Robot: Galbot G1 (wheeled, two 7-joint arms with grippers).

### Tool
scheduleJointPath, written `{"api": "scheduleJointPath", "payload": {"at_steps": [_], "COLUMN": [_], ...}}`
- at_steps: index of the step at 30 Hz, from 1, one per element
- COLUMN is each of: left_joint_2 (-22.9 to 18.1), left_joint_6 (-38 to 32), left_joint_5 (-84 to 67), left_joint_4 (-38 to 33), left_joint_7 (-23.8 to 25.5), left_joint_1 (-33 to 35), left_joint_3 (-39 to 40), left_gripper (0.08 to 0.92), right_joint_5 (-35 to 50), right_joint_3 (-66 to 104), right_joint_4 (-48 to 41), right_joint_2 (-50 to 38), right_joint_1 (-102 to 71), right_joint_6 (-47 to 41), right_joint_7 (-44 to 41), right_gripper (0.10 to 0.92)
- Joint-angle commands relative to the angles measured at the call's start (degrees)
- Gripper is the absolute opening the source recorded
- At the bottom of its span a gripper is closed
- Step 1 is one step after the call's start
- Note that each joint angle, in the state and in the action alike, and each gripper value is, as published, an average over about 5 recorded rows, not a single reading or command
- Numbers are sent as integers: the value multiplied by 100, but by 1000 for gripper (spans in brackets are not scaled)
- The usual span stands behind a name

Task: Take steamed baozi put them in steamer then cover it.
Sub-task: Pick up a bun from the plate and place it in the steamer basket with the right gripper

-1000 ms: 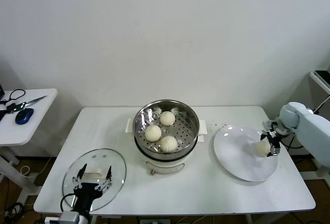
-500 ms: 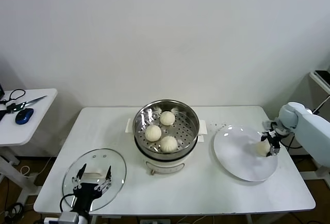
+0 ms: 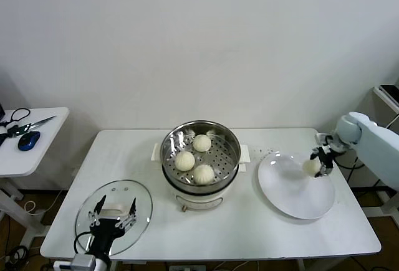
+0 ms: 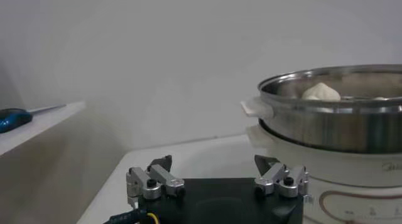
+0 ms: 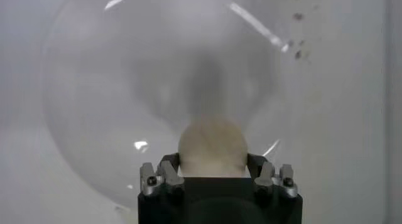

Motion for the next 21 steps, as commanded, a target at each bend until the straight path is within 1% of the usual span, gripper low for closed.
{"api": "scheduleJointPath", "payload": {"at_steps": [1, 5, 12, 16, 21], "left_joint_2": [40, 91, 204, 231, 208], "left_joint_6": [-6, -31, -20, -29, -6], "left_joint_5": [-133, -182, -218, -197, -137], "left_joint_4": [-54, -54, -51, -31, -23], "left_joint_7": [4, 10, 12, 20, 18], "left_joint_1": [62, 78, -7, -26, -83], "left_joint_3": [85, 120, 202, 288, 388], "left_gripper": [823, 823, 823, 823, 823], "right_joint_5": [2510, 3303, 4387, 4708, 4906], "right_joint_3": [-2394, -3041, -3969, -4130, -4135], "right_joint_4": [770, 1131, 1606, 1795, 1853], "right_joint_2": [347, 641, 1294, 1665, 2144], "right_joint_1": [2638, 3388, 4192, 4199, 3957], "right_joint_6": [-845, -1085, -1326, -1445, -1556], "right_joint_7": [62, 167, 340, 538, 745], "right_gripper": [696, 693, 695, 695, 696]}}
